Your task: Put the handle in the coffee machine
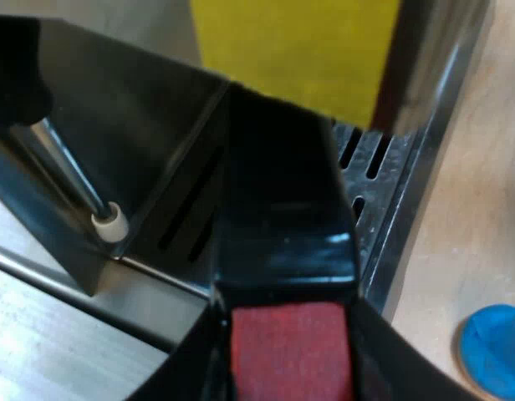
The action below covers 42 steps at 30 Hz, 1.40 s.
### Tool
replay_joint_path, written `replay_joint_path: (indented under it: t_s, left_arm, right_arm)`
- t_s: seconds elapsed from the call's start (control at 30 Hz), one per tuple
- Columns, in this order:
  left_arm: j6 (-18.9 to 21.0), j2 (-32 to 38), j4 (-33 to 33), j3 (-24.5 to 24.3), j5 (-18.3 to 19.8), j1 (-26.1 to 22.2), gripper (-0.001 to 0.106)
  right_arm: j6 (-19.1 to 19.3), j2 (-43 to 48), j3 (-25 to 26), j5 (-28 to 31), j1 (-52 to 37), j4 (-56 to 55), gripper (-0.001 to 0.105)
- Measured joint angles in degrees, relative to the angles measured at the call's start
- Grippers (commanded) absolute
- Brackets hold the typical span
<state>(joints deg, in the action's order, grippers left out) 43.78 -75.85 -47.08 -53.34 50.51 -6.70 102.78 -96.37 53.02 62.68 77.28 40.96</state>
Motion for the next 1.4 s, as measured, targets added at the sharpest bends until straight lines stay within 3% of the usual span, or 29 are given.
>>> replay_joint_path:
  t_s: [0.3,0.4,0.5,0.57,0.67,0.73,0.87,0.9,0.93,1.2,1.4]
  left_arm:
    - [0.2,0.0,-0.1,0.0,0.1,0.0,0.000]
    - [0.3,0.0,-0.3,0.0,0.3,0.0,0.000]
    - [0.4,0.0,-0.5,0.0,0.3,0.0,0.000]
    - [0.4,0.0,-0.5,0.0,0.3,0.0,0.000]
    - [0.4,0.0,-0.5,0.0,0.3,0.0,0.000]
    - [0.4,0.0,-0.6,0.0,0.3,0.0,0.000]
    - [0.5,0.0,-0.8,0.0,0.4,0.0,0.000]
    - [0.5,0.0,-0.9,0.0,0.4,0.0,0.000]
    - [0.5,0.0,-0.9,0.0,0.4,0.0,0.000]
    - [0.5,0.0,-0.9,0.0,0.4,0.0,0.000]
    - [0.6,0.0,-1.2,0.0,0.4,0.0,0.000]
  right_arm:
    - [-0.4,-0.2,0.0,0.0,-0.5,0.0,0.105]
    - [-0.4,-1.3,0.1,-0.1,-1.8,0.0,0.096]
    - [-0.4,-2.8,0.1,-2.4,-3.6,0.0,0.070]
    - [-0.4,-4.1,0.1,-4.7,-4.9,-0.1,0.047]
    - [-0.4,-4.9,0.2,-6.1,-5.9,-0.1,0.032]
    - [-0.4,-5.0,0.3,-6.5,-6.2,-0.1,0.028]
    - [-1.6,-6.3,0.4,-11.9,-8.8,0.1,0.028]
    - [-2.7,-8.0,0.4,-16.7,-11.1,1.4,0.028]
    - [-2.8,-9.1,0.4,-17.3,-12.0,3.3,0.028]
    - [-3.0,-14.5,3.0,-17.8,-15.6,9.8,0.028]
    - [-0.7,-18.3,8.8,-17.8,-16.5,10.3,0.028]
